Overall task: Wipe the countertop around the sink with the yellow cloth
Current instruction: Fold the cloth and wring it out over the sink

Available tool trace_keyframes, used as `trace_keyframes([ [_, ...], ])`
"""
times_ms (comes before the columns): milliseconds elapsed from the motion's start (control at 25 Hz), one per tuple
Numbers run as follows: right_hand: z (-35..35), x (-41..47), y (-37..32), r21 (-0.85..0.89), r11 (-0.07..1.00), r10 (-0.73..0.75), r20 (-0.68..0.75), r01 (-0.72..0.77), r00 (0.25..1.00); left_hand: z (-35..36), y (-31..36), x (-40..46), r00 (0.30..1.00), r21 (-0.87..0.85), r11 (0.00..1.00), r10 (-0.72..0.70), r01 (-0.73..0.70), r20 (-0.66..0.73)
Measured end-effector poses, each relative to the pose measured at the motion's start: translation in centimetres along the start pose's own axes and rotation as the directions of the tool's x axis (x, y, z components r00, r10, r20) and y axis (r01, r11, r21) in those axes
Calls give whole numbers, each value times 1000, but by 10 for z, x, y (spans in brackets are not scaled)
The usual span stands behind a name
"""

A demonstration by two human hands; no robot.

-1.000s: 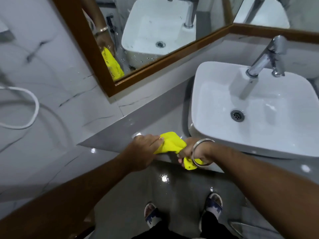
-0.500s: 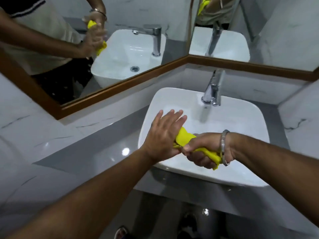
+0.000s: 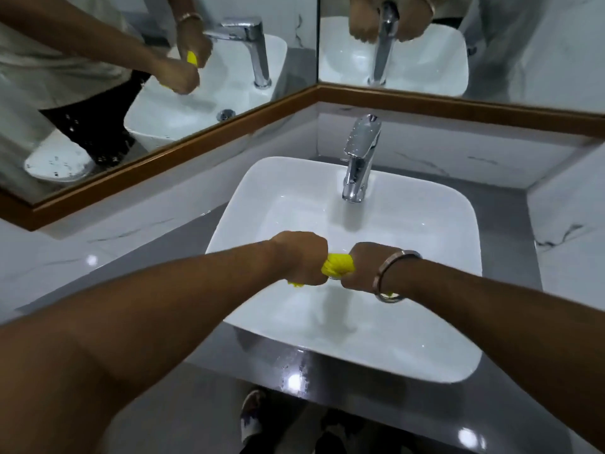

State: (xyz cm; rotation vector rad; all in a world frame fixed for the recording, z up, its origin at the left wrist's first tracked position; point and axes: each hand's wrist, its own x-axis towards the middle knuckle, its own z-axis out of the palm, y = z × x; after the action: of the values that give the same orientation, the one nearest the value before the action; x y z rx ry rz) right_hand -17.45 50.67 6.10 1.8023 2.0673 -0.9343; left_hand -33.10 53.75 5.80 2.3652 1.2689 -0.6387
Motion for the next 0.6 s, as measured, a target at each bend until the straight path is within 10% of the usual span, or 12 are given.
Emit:
trace_keyframes([
  [280,32,33,47,-523,797,-514,-323,303,795,40,8,22,946,-721,684,145,116,290],
  [480,38,52,56,-605,747,-589,-410,275,697,73,22,29,737,-851,-38,520,525,431],
  [600,40,58,54,-594,744,-631,-476,305,613,83,26,34,587,-709,-233,750,666,304],
])
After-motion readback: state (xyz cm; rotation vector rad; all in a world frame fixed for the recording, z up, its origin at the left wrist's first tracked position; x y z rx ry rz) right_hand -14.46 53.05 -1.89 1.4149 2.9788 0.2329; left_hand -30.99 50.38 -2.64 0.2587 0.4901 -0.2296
